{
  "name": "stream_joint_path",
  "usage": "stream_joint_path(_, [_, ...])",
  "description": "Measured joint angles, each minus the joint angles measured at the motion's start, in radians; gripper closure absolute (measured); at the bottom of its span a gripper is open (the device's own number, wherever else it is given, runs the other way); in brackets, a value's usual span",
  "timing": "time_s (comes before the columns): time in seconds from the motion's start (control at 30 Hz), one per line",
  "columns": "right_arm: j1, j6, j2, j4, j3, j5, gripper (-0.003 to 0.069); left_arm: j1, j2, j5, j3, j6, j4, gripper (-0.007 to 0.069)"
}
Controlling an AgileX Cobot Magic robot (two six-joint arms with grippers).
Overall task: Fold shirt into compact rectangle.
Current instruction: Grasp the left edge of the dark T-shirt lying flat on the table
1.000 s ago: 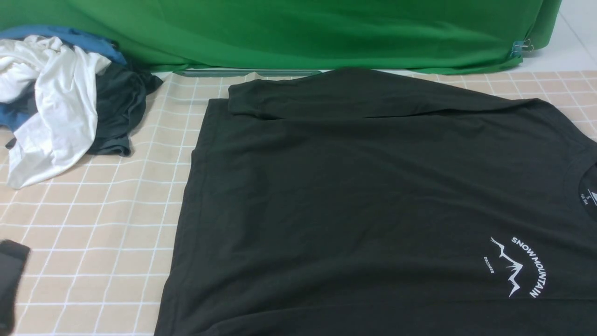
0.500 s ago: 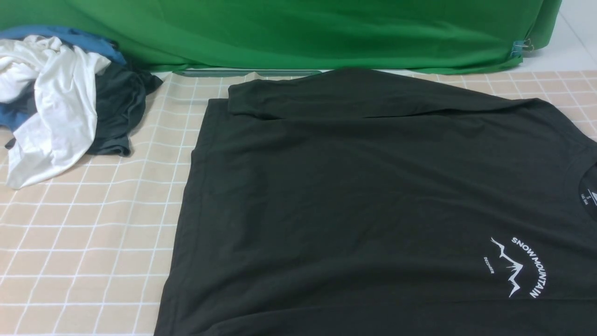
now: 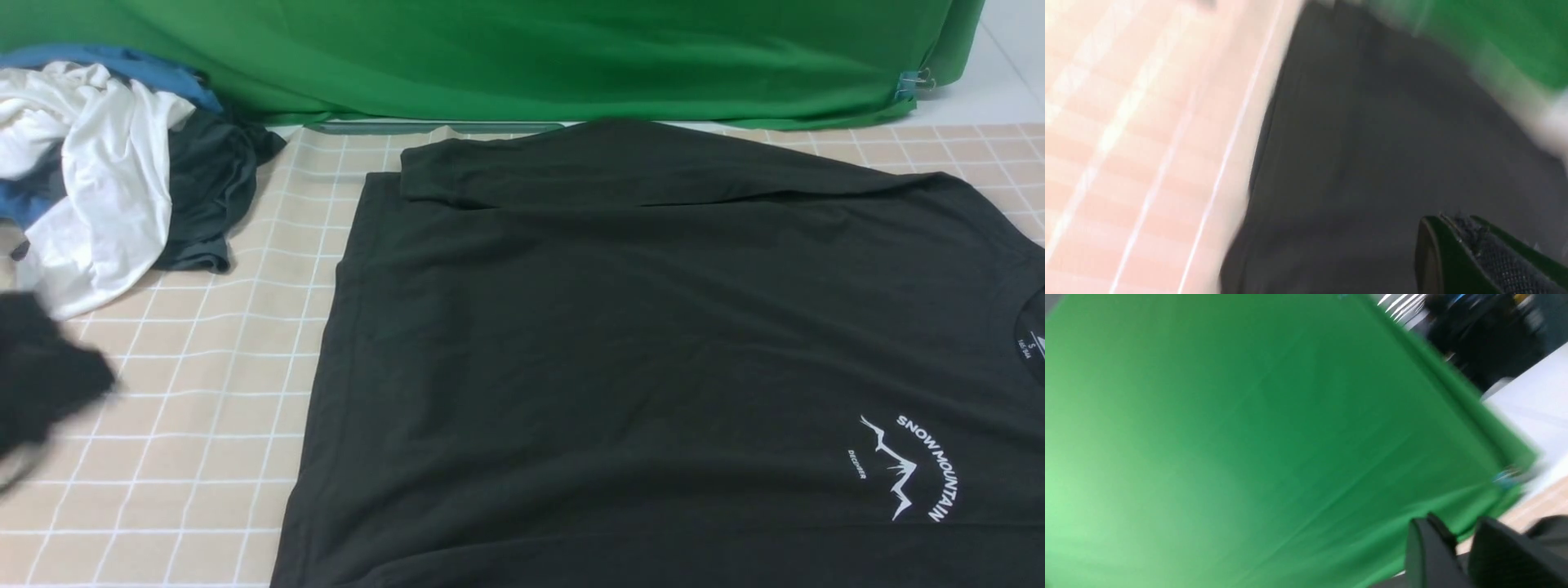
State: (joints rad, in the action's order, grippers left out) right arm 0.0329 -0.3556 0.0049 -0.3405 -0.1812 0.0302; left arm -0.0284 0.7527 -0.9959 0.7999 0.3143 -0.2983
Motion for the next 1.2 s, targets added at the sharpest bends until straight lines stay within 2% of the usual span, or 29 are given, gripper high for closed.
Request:
stream_joint_path(0.03, [0.003, 0.0, 0.0, 0.0, 0.0, 0.0, 0.0519, 0.0, 0.01, -0.005, -0.001, 0.0, -0.006, 0.0611])
stream_joint_path(0.07, [0.025, 0.069, 0.028, 0.001, -0.103, -0.144, 0.0574, 0.0, 0.087, -0.023, -0.012, -0.069, -0.048, 0.0611])
stream_joint_path(0.13, [0.068, 0.188, 0.127, 0.002, -0.28, -0.342, 0.0622, 0.0, 0.162, -0.021, -0.033, -0.11, -0.078, 0.0611])
stream_joint_path(0.17, [0.072, 0.198, 0.138, 0.002, -0.294, -0.358, 0.0622, 0.0, 0.174, -0.02, -0.036, -0.112, -0.083, 0.0612])
stream_joint_path(0.2, [0.103, 0.268, 0.245, 0.002, -0.409, -0.501, 0.0624, -0.005, 0.218, 0.004, -0.058, -0.151, -0.106, 0.0613])
stream_joint_path(0.27, [0.119, 0.295, 0.311, 0.003, -0.464, -0.578, 0.0624, -0.016, 0.241, 0.021, -0.069, -0.175, -0.109, 0.0613])
stream_joint_path(0.3, [0.141, 0.332, 0.415, 0.004, -0.538, -0.69, 0.0624, -0.051, 0.276, 0.039, -0.08, -0.186, -0.106, 0.0613])
stream_joint_path(0.4, [0.17, 0.395, 0.57, 0.005, -0.612, -0.825, 0.0622, -0.164, 0.331, 0.05, -0.087, -0.121, -0.061, 0.0613])
stream_joint_path(0.43, [0.184, 0.422, 0.631, 0.005, -0.626, -0.865, 0.062, -0.219, 0.352, 0.05, -0.089, -0.063, -0.026, 0.0613])
stream_joint_path(0.57, [0.226, 0.461, 0.754, 0.007, -0.63, -0.903, 0.062, -0.432, 0.442, 0.051, -0.089, 0.146, 0.161, 0.0613])
stream_joint_path(0.67, [0.255, 0.466, 0.788, 0.009, -0.62, -0.887, 0.0616, -0.56, 0.515, 0.056, -0.089, 0.241, 0.298, 0.0613])
stream_joint_path(0.73, [0.273, 0.466, 0.791, 0.009, -0.606, -0.874, 0.0613, -0.612, 0.552, 0.063, -0.089, 0.271, 0.34, 0.0612])
stream_joint_path(0.87, [0.292, 0.467, 0.79, 0.008, -0.581, -0.852, 0.0604, -0.631, 0.606, 0.091, -0.089, 0.282, 0.412, 0.0596])
stream_joint_path(1.0, [0.293, 0.467, 0.78, 0.006, -0.566, -0.843, 0.0588, -0.629, 0.638, 0.144, -0.089, 0.282, 0.458, 0.0477])
stream_joint_path(1.2, [0.293, 0.468, 0.777, 0.002, -0.564, -0.818, 0.0565, -0.629, 0.664, 0.244, -0.121, 0.364, 0.474, 0.023])
